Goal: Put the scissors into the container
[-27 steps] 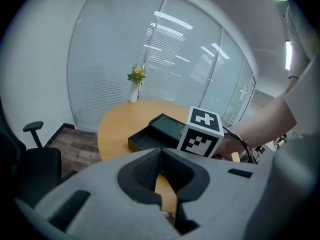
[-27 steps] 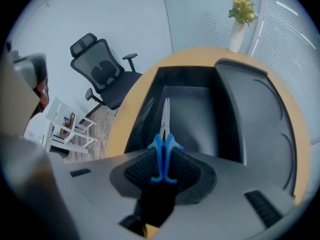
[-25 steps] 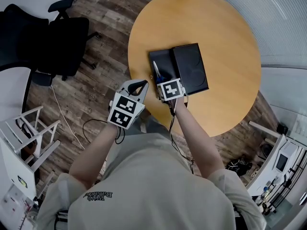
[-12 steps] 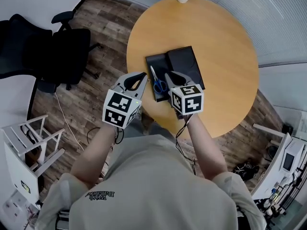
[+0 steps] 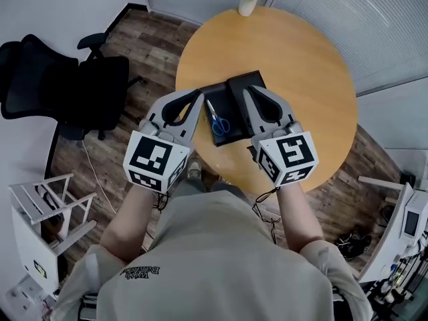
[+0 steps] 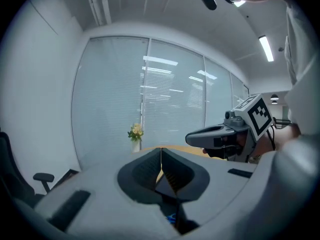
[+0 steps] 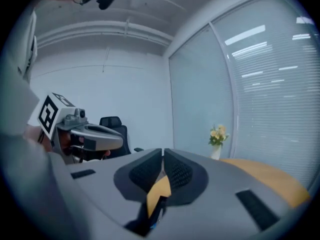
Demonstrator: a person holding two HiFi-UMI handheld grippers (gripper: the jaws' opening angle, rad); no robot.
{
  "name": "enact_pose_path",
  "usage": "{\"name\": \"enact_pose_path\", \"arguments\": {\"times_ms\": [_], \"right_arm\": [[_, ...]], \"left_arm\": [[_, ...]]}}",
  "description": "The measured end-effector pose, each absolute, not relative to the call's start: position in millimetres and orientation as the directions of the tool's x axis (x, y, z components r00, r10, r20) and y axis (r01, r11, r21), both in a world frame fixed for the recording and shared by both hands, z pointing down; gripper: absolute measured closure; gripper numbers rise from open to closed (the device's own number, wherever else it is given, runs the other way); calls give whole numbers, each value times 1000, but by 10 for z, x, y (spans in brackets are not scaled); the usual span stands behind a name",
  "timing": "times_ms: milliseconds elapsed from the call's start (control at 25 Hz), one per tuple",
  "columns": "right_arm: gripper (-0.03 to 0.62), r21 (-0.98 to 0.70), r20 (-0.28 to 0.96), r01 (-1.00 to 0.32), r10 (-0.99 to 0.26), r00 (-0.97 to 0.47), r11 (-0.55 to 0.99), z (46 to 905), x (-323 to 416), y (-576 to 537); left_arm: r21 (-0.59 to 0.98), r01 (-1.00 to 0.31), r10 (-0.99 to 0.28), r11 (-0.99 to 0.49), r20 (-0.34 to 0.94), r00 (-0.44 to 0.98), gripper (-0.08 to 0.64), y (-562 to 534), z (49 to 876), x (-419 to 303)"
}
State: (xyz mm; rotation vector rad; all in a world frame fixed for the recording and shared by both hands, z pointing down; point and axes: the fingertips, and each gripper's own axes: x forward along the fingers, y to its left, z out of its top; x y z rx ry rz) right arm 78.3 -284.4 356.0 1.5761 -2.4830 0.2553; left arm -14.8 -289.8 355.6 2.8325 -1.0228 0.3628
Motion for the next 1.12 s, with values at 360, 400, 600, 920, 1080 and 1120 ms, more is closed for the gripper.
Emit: {"name": "enact_pose_path", "arguments": {"times_ms": [360,400,600,920,1080,1120], "right_arm": [[557,13,22,-911,-911,-412,412,2616,904,-2413],[557,22,9,-911,-911,-412,413,2564,912,-2369],[557,63,-6,-906,-907,-421,419,2462,976,-2193],[558,52,33,-903,-904,-426,427,2575,1032,-2092],[560,56,38,-903,-905,-424,426,2575,1061,-2071],[560,48,30,-902,-903,-428,429,2563,1066,-2064]], "left_arm": [[-82,-650,-655,-756,96,750,538,-2598,2732,-55],[-87,-656,-661,-750,76,746,538,-2579,2687,-65],[-78,-682,-685,-727,15,729,538,-2479,2561,-121],[-79,-657,-662,-750,77,746,538,-2432,2722,-56],[-110,-645,-654,-756,83,752,538,-2431,2733,-40],[-107,-645,-653,-757,82,753,538,-2424,2724,-25]]}}
